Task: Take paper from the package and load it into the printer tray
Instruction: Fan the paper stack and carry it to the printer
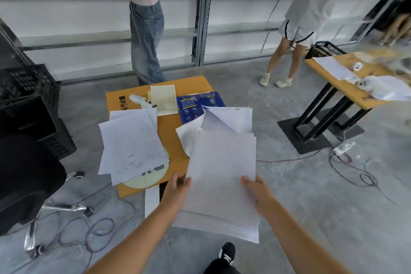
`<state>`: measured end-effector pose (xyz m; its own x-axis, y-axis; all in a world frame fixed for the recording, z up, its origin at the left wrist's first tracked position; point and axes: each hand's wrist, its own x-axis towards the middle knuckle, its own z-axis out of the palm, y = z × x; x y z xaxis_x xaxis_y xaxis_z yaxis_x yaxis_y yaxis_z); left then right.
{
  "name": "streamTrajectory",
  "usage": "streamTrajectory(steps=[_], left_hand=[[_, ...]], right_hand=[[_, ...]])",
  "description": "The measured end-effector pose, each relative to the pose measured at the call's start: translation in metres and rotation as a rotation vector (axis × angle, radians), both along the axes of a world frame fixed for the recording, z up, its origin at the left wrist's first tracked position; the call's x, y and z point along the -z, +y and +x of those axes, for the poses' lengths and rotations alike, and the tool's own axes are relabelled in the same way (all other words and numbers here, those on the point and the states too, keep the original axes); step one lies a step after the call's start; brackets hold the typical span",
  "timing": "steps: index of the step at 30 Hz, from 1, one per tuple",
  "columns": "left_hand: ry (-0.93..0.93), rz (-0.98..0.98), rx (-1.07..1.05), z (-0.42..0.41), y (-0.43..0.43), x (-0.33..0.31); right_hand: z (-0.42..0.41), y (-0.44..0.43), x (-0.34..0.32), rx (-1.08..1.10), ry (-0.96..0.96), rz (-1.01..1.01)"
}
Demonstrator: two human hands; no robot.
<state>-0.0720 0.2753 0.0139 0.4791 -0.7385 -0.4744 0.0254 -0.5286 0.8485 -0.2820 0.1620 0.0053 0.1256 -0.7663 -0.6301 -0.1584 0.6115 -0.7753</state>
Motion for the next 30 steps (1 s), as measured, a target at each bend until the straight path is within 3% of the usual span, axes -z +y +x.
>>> streamTrajectory(steps=[6, 8, 12, 22, 30], left_hand=[[0.093, -0.174, 0.087, -0.017, -0.007, -0.055], [0.219, -0.251, 0.124, -0.033, -0.012, -0.078], [0.644, -0.334, 0.25, -0.085, -0.016, -0.099], [1.024, -0.384, 0.465, -0.355, 0.016, -0.162], [1.159, -0.299, 0.746, -0.561, 0.1, -0.203]], right_hand=[[-0.031, 0.017, -0.065, 0.143, -0.084, -0.243], [-0.055, 0.021, -0.093, 0.189, -0.121, -0.351], [-0.116, 0.037, -0.147, 0.356, -0.183, -0.555], [-0.313, 0.133, -0.239, 0.738, -0.043, -0.906], [-0.498, 0.314, -0.272, 1.128, 0.118, -1.034]])
